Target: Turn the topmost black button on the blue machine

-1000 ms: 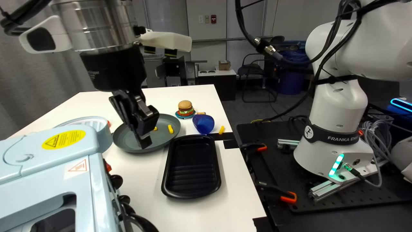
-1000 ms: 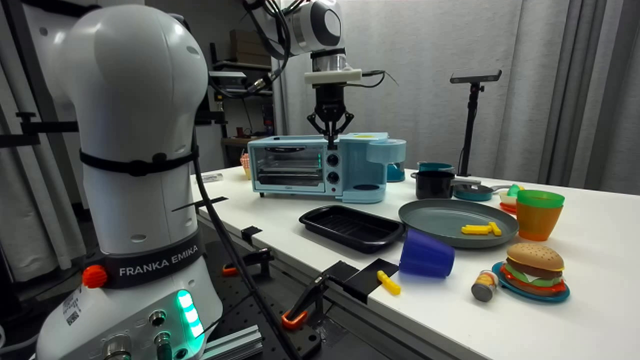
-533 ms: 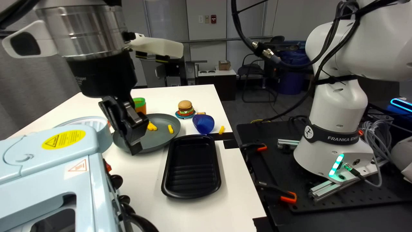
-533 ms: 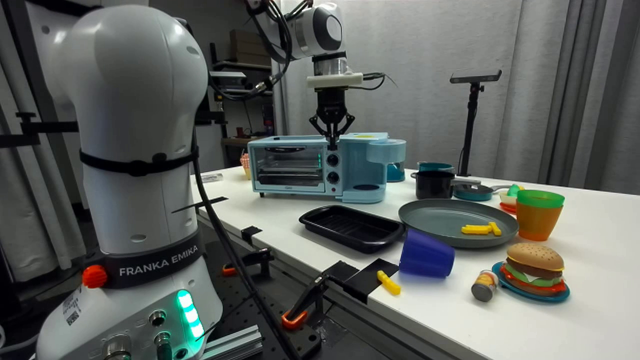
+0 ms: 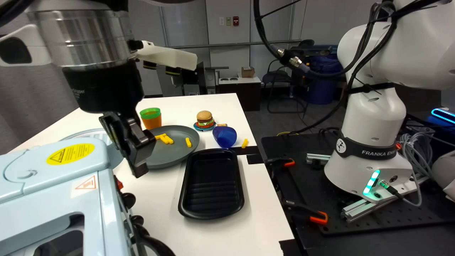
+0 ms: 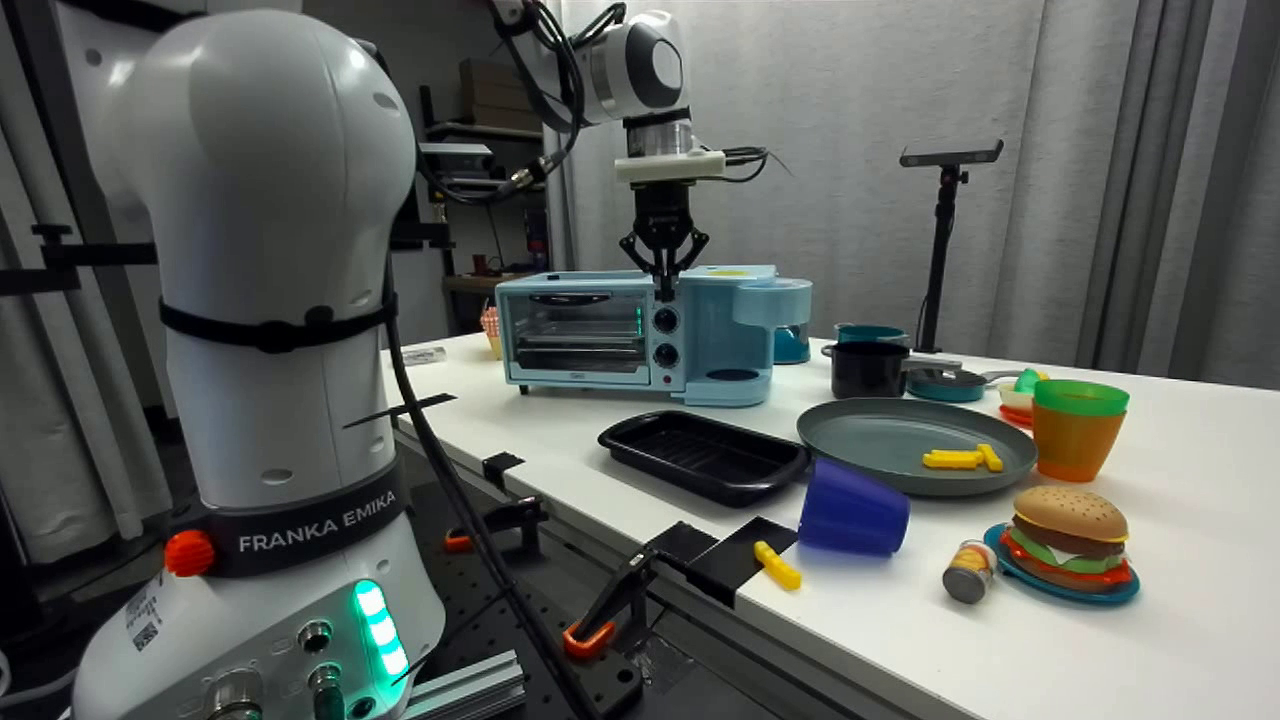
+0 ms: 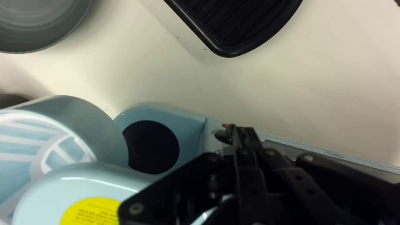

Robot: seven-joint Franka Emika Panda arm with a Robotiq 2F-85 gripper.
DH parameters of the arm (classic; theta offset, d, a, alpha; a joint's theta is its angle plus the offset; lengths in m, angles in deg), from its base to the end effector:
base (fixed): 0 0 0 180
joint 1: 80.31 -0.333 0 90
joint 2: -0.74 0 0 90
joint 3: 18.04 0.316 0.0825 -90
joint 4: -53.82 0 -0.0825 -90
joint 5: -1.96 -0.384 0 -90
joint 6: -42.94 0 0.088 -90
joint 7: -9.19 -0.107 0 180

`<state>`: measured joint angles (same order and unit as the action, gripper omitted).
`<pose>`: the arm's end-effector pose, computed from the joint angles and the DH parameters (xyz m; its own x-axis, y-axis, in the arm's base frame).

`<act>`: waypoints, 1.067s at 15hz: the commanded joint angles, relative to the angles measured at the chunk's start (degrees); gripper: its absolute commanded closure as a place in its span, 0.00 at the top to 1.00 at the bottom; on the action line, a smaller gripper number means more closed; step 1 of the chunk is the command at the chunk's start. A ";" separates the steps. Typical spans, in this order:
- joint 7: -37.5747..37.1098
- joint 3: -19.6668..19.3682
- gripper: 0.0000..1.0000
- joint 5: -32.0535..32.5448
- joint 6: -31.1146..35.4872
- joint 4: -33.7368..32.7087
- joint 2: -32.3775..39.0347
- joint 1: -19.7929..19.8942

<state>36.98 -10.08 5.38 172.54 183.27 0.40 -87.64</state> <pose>0.5016 0.1355 0.3650 0.7042 0.7099 -0.0153 0.7097 -0.7031 0.0452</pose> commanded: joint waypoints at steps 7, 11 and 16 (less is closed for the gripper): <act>1.07 0.34 0.00 -0.26 1.21 -1.69 1.39 -0.36; 1.07 0.66 0.00 -0.31 1.14 -2.16 2.05 -0.42; 0.95 1.10 0.00 -0.19 1.14 -2.85 2.79 -0.49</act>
<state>36.98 -9.01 5.35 172.58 181.74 2.09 -87.72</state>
